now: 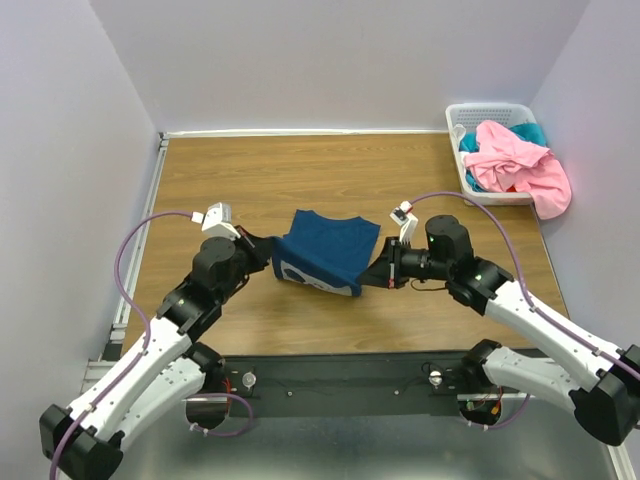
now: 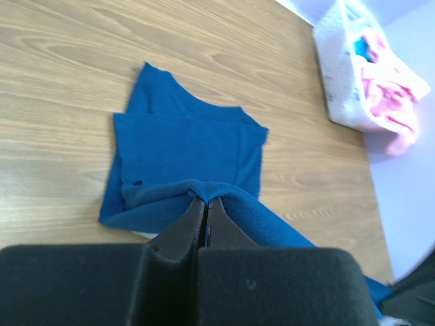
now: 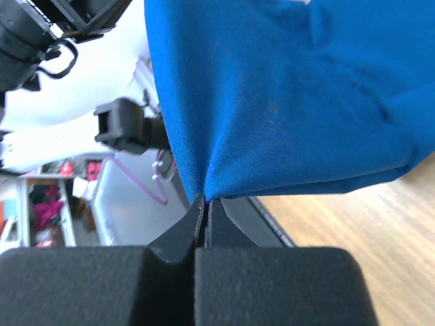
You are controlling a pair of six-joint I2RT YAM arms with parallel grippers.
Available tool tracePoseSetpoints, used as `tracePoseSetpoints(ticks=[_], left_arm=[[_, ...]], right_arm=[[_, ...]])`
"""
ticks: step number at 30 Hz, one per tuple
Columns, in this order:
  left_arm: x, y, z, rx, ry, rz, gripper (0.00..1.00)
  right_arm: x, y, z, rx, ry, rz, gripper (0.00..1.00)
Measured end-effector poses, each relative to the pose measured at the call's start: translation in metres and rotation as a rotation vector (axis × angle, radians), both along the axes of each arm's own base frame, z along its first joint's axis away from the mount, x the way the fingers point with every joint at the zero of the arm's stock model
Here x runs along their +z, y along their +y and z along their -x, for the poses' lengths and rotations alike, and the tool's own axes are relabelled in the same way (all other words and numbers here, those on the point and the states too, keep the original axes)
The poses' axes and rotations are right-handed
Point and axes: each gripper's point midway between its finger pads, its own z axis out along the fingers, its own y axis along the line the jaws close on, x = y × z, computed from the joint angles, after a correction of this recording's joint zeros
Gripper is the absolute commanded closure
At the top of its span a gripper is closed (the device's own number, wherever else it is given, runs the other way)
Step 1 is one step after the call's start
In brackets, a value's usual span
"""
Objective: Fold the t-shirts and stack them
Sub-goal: Fold the tshirt
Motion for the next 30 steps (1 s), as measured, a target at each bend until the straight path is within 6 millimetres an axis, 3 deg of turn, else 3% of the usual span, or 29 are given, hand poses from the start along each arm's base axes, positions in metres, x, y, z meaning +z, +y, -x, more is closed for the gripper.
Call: tracePoseSetpoints(ticks=[8,15,20,30], left_arm=[[0.008,-0.004,-0.033,0.072,-0.012,-0.030,1.00],[0.009,-0.012,-0.059,0.099,-0.014,-0.067,1.00],[0.012,-0.022,-0.077,0.097,-0.030,-0.076,1.00],[-0.019,-0.033,-0.133,0.117,0.041,-0.142,1.00]], right_arm=[[-0.008,-0.002,-0.032,-0.109,-0.032,0.081,0.99],[-0.004,-0.020,-0.073,-0.264,-0.078,0.126,0.99],[-0.017,-0.033,-0.098,-0.333,-0.049,0.171,0.99],[-0.037,-0.051,-0.147,-0.438,-0.012,0.245,0.99]])
